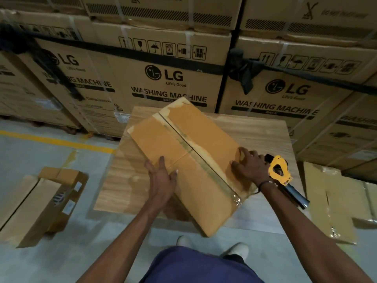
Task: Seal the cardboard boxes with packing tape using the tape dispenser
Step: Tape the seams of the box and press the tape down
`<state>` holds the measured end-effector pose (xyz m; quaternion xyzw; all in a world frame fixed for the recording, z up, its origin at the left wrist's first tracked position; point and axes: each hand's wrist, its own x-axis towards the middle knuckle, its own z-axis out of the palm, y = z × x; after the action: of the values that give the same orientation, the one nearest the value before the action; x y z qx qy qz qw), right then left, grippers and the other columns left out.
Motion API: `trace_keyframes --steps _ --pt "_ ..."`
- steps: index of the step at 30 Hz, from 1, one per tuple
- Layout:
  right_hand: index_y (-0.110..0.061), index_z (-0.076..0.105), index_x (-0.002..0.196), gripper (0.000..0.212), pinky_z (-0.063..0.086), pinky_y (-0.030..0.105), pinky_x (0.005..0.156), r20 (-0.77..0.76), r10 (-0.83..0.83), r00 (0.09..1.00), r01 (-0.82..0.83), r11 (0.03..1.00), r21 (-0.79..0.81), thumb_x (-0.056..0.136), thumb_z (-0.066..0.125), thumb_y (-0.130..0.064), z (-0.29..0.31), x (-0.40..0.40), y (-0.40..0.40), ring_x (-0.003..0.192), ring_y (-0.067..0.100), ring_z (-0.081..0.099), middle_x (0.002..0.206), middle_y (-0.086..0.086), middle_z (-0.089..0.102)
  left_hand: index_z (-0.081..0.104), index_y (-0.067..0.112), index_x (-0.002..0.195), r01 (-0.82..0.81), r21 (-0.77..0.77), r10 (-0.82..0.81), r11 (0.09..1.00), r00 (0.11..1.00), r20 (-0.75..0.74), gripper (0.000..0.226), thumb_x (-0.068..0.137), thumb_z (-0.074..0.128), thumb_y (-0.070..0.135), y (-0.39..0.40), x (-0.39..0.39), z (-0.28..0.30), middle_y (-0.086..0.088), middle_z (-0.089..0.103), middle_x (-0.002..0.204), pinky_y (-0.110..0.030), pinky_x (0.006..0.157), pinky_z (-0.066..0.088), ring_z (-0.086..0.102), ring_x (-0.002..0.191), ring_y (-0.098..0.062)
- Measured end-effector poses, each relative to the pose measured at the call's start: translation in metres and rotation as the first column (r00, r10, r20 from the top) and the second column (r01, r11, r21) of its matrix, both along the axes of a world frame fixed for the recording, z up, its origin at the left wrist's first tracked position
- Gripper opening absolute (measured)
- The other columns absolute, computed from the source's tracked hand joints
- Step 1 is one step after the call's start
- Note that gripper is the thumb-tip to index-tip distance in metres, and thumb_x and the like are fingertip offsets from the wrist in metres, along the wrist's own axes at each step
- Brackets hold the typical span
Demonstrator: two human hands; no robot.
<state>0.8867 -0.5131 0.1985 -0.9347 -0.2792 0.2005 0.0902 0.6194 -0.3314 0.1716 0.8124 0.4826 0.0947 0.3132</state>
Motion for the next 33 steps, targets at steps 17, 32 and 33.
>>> trace_keyframes --steps 17,32,33 --pt "-0.021 0.033 0.159 0.075 0.040 0.054 0.101 0.043 -0.330 0.943 0.321 0.935 0.148 0.098 0.056 -0.059 -0.020 -0.022 -0.067 0.133 0.045 0.034 0.151 0.020 0.036 0.001 0.029 0.165 0.444 -0.163 -0.470 0.881 0.861 -0.194 0.094 0.095 0.049 0.070 0.059 0.154 -0.008 -0.016 -0.032 0.165 -0.054 0.124 0.014 -0.014 0.155 -0.043" --pt "0.002 0.044 0.146 0.071 0.045 0.046 0.103 -0.211 -0.475 0.854 0.506 0.853 0.130 0.093 0.075 -0.034 -0.057 0.086 -0.198 0.127 0.046 0.052 0.142 0.030 0.047 0.064 0.011 0.126 0.509 -0.108 -0.470 0.854 0.844 0.260 0.033 0.093 0.062 0.006 -0.055 0.201 0.041 -0.007 0.066 0.115 -0.025 0.084 0.049 0.065 0.099 -0.022" --pt "0.002 0.044 0.146 0.072 0.045 0.047 0.103 -0.223 -0.470 0.854 0.499 0.862 0.094 0.092 0.075 -0.035 -0.065 0.093 -0.205 0.127 0.046 0.052 0.141 0.030 0.048 0.066 0.013 0.122 0.498 -0.163 -0.439 0.852 0.848 0.297 0.030 0.093 0.061 0.005 -0.069 0.204 0.042 -0.005 0.068 0.110 -0.025 0.080 0.050 0.066 0.095 -0.022"
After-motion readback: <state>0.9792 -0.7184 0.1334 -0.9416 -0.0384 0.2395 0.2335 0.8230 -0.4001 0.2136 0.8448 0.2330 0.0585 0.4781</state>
